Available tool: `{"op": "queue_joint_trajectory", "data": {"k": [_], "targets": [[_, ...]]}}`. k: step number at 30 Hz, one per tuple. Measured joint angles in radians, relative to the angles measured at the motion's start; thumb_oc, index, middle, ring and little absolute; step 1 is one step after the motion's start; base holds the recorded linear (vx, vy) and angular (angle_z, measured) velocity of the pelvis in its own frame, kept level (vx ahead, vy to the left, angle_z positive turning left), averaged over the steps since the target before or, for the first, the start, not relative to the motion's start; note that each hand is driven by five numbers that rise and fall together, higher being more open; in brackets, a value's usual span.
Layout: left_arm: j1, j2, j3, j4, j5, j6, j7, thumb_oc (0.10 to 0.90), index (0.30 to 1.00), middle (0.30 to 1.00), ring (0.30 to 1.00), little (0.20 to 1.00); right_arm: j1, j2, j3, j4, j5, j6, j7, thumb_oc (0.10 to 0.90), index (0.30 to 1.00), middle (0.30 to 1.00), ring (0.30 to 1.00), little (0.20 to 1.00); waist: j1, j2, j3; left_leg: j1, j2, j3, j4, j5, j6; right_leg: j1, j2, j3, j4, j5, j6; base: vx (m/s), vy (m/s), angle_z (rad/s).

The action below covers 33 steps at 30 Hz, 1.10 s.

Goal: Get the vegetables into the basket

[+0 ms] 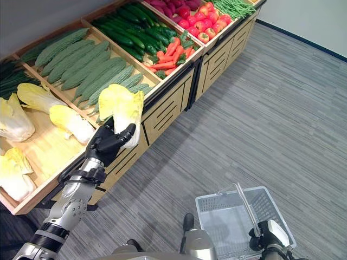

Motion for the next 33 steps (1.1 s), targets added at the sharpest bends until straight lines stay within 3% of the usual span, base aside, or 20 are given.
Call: {"op": "queue_joint_trajectory", "data": {"k": [2, 4, 5, 7, 10, 12, 13, 14, 15, 16, 17, 18, 21, 23, 25, 26, 27, 29, 30, 33], "targets": [[-0.001, 0.000, -0.016, 0.005, 0.011, 0.004, 0.000, 0.400, 0.300, 0.300, 0.300, 0.300, 0.009, 0.001, -0.005, 0.017, 0.003, -0.003, -0.003, 0.400, 0.300, 0.300, 0.300, 0.300, 0.006, 0.002, 0.002, -0.009, 0.005, -0.058, 0.069, 0.010, -0.030, -0.004, 0.015, 0.041, 0.002, -0.004, -0.026, -0.01, -0.058, -0.38], [0.007, 0.002, -0.013, 0.015, 0.011, 0.001, 0.005, 0.400, 0.300, 0.300, 0.300, 0.300, -0.009, -0.009, -0.002, 0.039, 0.004, -0.010, -0.005, 0.400, 0.300, 0.300, 0.300, 0.300, 0.049, -0.021, 0.007, -0.069, 0.001, -0.245, 0.206, -0.013, -0.040, -0.026, -0.001, 0.133, 0.019, -0.004, -0.041, 0.00, 0.037, -1.05], [0.007, -0.002, -0.016, 0.015, 0.014, 0.001, 0.004, 0.400, 0.300, 0.300, 0.300, 0.300, -0.021, -0.024, -0.004, 0.048, 0.010, -0.012, -0.008, 0.400, 0.300, 0.300, 0.300, 0.300, 0.059, -0.015, 0.005, -0.090, -0.027, -0.344, 0.196, -0.042, -0.061, -0.033, -0.001, 0.176, 0.006, -0.008, -0.056, 0.04, 0.049, -1.21], [-0.014, -0.018, -0.021, 0.014, 0.031, 0.000, -0.001, 0.400, 0.300, 0.300, 0.300, 0.300, -0.081, -0.045, -0.025, 0.087, 0.034, 0.010, -0.012, 0.400, 0.300, 0.300, 0.300, 0.300, 0.054, -0.007, 0.007, -0.122, -0.095, -0.525, -0.011, -0.060, -0.064, -0.036, -0.009, 0.259, -0.068, 0.033, -0.077, 0.12, 0.092, -1.08], [-0.022, -0.038, -0.026, 0.015, 0.037, -0.001, 0.001, 0.400, 0.300, 0.300, 0.300, 0.300, -0.116, -0.046, -0.025, 0.112, 0.062, 0.016, -0.013, 0.400, 0.300, 0.300, 0.300, 0.300, 0.067, -0.007, 0.010, -0.165, -0.150, -0.726, -0.133, -0.044, -0.044, -0.058, 0.003, 0.341, -0.071, 0.032, -0.078, 0.10, 0.103, -0.94], [-0.022, -0.039, -0.027, 0.016, 0.037, -0.002, 0.004, 0.400, 0.300, 0.300, 0.300, 0.300, -0.121, -0.047, -0.025, 0.106, 0.077, 0.008, -0.018, 0.400, 0.300, 0.300, 0.300, 0.300, 0.080, -0.007, 0.010, -0.191, -0.178, -0.732, -0.102, -0.060, -0.025, -0.073, 0.008, 0.394, -0.069, 0.031, -0.077, 0.09, 0.203, -1.27], [-0.020, -0.044, -0.024, 0.016, 0.036, -0.006, 0.003, 0.400, 0.300, 0.300, 0.300, 0.300, -0.122, -0.049, -0.025, 0.097, 0.084, -0.011, -0.026, 0.400, 0.300, 0.300, 0.300, 0.300, 0.109, 0.030, 0.016, -0.215, -0.159, -0.704, -0.057, -0.056, 0.041, -0.081, 0.031, 0.403, -0.055, 0.004, -0.023, 0.12, 0.273, -1.53], [-0.019, -0.051, -0.018, 0.014, 0.036, -0.007, 0.007, 0.400, 0.300, 0.300, 0.300, 0.300, -0.135, -0.039, -0.025, 0.094, 0.085, -0.014, -0.025, 0.400, 0.300, 0.300, 0.300, 0.300, 0.123, 0.052, 0.026, -0.216, -0.126, -0.660, -0.051, -0.034, 0.066, -0.132, 0.053, 0.370, 0.080, -0.023, -0.006, 0.13, 0.304, -1.16], [-0.019, -0.045, -0.024, 0.013, 0.036, -0.009, 0.009, 0.400, 0.300, 0.300, 0.300, 0.300, -0.114, -0.015, -0.026, 0.094, 0.088, -0.007, -0.021, 0.400, 0.300, 0.300, 0.300, 0.300, 0.112, 0.046, 0.026, -0.215, -0.120, -0.650, -0.068, -0.038, 0.065, -0.167, 0.055, 0.332, 0.260, -0.103, 0.016, 0.07, 0.229, -0.07], [-0.020, -0.027, -0.037, 0.001, 0.036, -0.009, 0.004, 0.400, 0.300, 0.300, 0.300, 0.300, -0.075, 0.002, -0.026, 0.084, 0.088, -0.008, -0.016, 0.400, 0.300, 0.300, 0.300, 0.300, 0.103, 0.013, 0.028, -0.203, -0.145, -0.648, -0.091, -0.036, 0.061, -0.139, 0.025, 0.320, 0.310, -0.162, 0.025, 0.08, 0.292, 0.19], [-0.018, 0.008, -0.037, -0.010, 0.036, -0.016, 0.002, 0.400, 0.300, 0.300, 0.300, 0.300, -0.055, 0.024, -0.033, 0.084, 0.090, -0.007, -0.015, 0.400, 0.300, 0.300, 0.300, 0.300, 0.099, -0.054, 0.037, -0.198, -0.203, -0.620, -0.089, -0.015, 0.063, -0.081, -0.029, 0.359, 0.209, -0.233, 0.048, 0.03, 0.267, -0.13], [-0.012, 0.010, -0.033, 0.004, 0.031, -0.020, 0.013, 0.400, 0.300, 0.300, 0.300, 0.300, -0.086, 0.024, -0.048, 0.099, 0.099, 0.001, -0.018, 0.400, 0.300, 0.300, 0.300, 0.300, 0.093, -0.040, 0.049, -0.194, -0.201, -0.610, -0.084, 0.002, 0.089, -0.072, -0.030, 0.384, 0.177, -0.223, 0.077, 0.03, 0.249, -0.80], [0.001, 0.028, -0.031, 0.011, 0.032, -0.020, 0.016, 0.400, 0.300, 0.300, 0.300, 0.300, -0.104, 0.020, -0.043, 0.055, 0.100, 0.001, -0.021, 0.400, 0.300, 0.300, 0.300, 0.300, 0.080, -0.043, 0.051, -0.162, -0.231, -0.530, -0.100, 0.024, 0.101, -0.058, -0.053, 0.465, 0.114, -0.136, 0.077, 0.00, 0.264, -1.06], [0.000, 0.020, -0.028, 0.013, 0.032, -0.024, 0.015, 0.400, 0.300, 0.300, 0.300, 0.300, -0.110, 0.036, -0.028, 0.030, 0.100, 0.003, -0.019, 0.400, 0.300, 0.300, 0.300, 0.300, 0.069, -0.050, 0.056, -0.131, -0.251, -0.453, -0.107, 0.014, 0.127, -0.062, -0.071, 0.454, 0.089, -0.083, 0.082, -0.05, 0.120, -1.06], [-0.012, 0.031, -0.024, 0.016, 0.035, -0.024, 0.015, 0.400, 0.300, 0.300, 0.300, 0.300, -0.115, 0.052, -0.014, 0.008, 0.100, 0.005, -0.017, 0.400, 0.300, 0.300, 0.300, 0.300, 0.071, -0.047, 0.059, -0.117, -0.246, -0.396, -0.112, 0.007, 0.135, -0.077, -0.079, 0.390, 0.078, -0.041, 0.111, -0.07, 0.087, -0.73], [-0.023, 0.034, -0.021, 0.018, 0.036, -0.025, 0.016, 0.400, 0.300, 0.300, 0.300, 0.300, -0.112, 0.054, -0.011, 0.017, 0.100, 0.004, -0.025, 0.400, 0.300, 0.300, 0.300, 0.300, 0.065, -0.048, 0.060, -0.115, -0.247, -0.378, -0.106, -0.002, 0.145, -0.082, -0.079, 0.304, 0.074, -0.005, 0.101, -0.08, 0.118, -0.86], [-0.026, 0.048, -0.014, 0.029, 0.036, -0.026, 0.020, 0.400, 0.300, 0.300, 0.300, 0.300, -0.120, 0.046, -0.011, 0.033, 0.100, 0.007, -0.027, 0.400, 0.300, 0.300, 0.300, 0.300, 0.098, -0.027, 0.072, -0.068, -0.225, -0.328, -0.127, -0.009, 0.150, -0.109, -0.125, -0.022, 0.202, -0.028, 0.102, -0.02, 0.061, -0.65], [-0.018, 0.056, 0.001, 0.026, 0.037, -0.027, 0.020, 0.400, 0.300, 0.300, 0.300, 0.300, -0.084, 0.036, -0.007, 0.035, 0.096, 0.003, -0.026, 0.400, 0.300, 0.300, 0.300, 0.300, 0.108, -0.024, 0.072, -0.057, -0.223, -0.322, -0.129, -0.015, 0.143, -0.093, -0.164, 0.013, 0.222, -0.035, 0.122, 0.04, -0.007, -0.52], [0.014, 0.061, 0.035, 0.026, 0.037, -0.026, 0.024, 0.400, 0.300, 0.300, 0.300, 0.300, -0.076, 0.037, -0.007, 0.022, 0.095, -0.015, -0.027, 0.400, 0.300, 0.300, 0.300, 0.300, 0.108, -0.023, 0.070, -0.028, -0.220, -0.283, -0.130, -0.023, 0.116, -0.041, -0.148, -0.011, 0.124, -0.062, 0.111, 0.07, -0.214, -0.64], [0.035, 0.012, 0.033, 0.015, 0.058, -0.026, 0.012, 0.400, 0.300, 0.300, 0.300, 0.300, -0.059, 0.036, -0.007, 0.051, 0.090, -0.002, -0.020, 0.400, 0.300, 0.300, 0.300, 0.300, 0.094, 0.000, 0.012, -0.024, -0.180, -0.262, -0.124, -0.024, 0.079, 0.046, -0.073, 0.016, -0.070, -0.012, 0.059, 0.04, -0.273, -0.55]]}}
